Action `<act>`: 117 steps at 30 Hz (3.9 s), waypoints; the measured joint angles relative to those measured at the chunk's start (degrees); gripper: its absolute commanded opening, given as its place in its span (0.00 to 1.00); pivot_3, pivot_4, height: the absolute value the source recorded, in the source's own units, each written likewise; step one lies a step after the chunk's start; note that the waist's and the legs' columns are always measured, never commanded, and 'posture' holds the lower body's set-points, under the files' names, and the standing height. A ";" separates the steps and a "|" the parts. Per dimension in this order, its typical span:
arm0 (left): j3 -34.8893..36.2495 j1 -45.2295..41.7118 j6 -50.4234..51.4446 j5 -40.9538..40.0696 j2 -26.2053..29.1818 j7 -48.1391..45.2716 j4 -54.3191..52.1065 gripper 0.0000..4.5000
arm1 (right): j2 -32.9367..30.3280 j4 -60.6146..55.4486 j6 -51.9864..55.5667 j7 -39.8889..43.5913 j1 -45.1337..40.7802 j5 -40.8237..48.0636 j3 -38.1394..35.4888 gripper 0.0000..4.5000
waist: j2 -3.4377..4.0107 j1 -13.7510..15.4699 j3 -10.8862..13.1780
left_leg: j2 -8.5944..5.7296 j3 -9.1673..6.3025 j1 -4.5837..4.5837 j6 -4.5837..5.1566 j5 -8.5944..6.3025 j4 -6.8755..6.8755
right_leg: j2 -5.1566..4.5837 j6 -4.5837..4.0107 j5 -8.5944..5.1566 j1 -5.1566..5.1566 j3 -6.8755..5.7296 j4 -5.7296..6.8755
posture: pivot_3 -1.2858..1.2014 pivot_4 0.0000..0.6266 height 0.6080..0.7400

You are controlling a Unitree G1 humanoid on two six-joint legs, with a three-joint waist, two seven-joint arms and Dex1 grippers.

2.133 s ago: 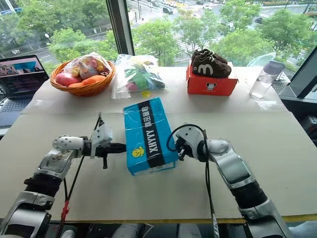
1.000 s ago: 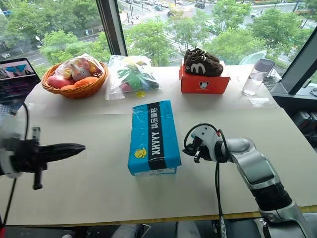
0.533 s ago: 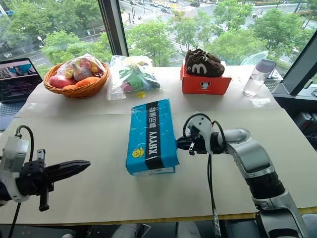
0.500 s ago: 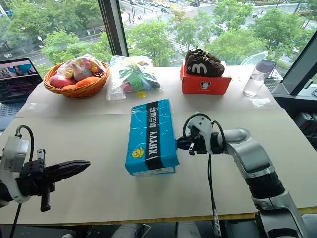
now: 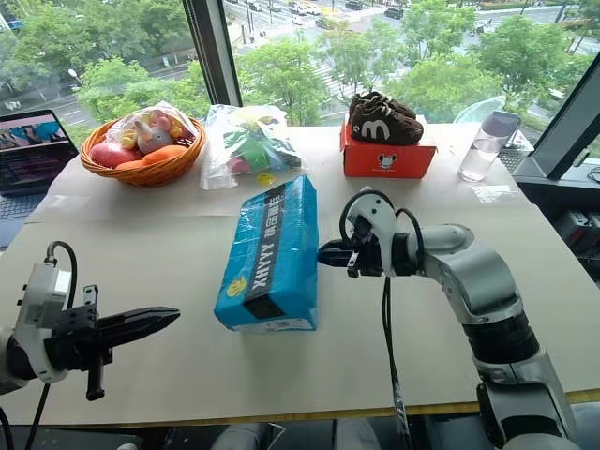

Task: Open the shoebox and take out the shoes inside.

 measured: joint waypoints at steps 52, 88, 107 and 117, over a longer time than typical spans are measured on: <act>-10.04 -17.21 -10.34 5.94 5.41 -5.27 22.82 0.00 | 2.40 -1.73 8.60 -11.22 -8.60 -3.27 5.56 0.23 | 0.00 -0.93 0.04 | 0.75 0.56 0.14 -0.05 -0.05 -0.30 | 0.84 -0.33 0.23 -0.20 0.54 -0.18 | 0.52 0.24 1.00; -11.77 -19.57 -12.43 7.49 -0.30 -7.12 25.40 0.00 | 8.94 2.68 6.58 -4.85 -18.63 -5.27 14.68 0.99 | 0.00 -1.45 0.04 | 0.88 0.61 0.18 -0.08 -0.07 -0.28 | 0.96 -0.47 0.36 -0.24 0.57 -0.16 | 0.52 0.24 1.00; -12.13 -19.76 -12.49 8.05 -1.14 -7.34 25.37 0.00 | 11.41 30.75 -16.88 6.83 -25.88 -23.27 27.30 0.99 | -0.01 -1.49 0.04 | 0.88 0.61 0.19 -0.13 -0.10 -0.28 | 0.98 -0.72 0.53 -0.28 0.57 -0.11 | 0.52 0.24 1.00; -12.14 -19.73 -12.49 8.23 -1.33 -6.83 25.25 0.00 | 13.55 34.40 -22.92 9.52 -25.78 -28.33 27.88 0.46 | -0.01 -1.44 0.04 | 0.88 0.61 0.20 -0.14 -0.10 -0.26 | 0.98 -0.73 0.53 -0.27 0.57 -0.08 | 0.52 0.24 1.00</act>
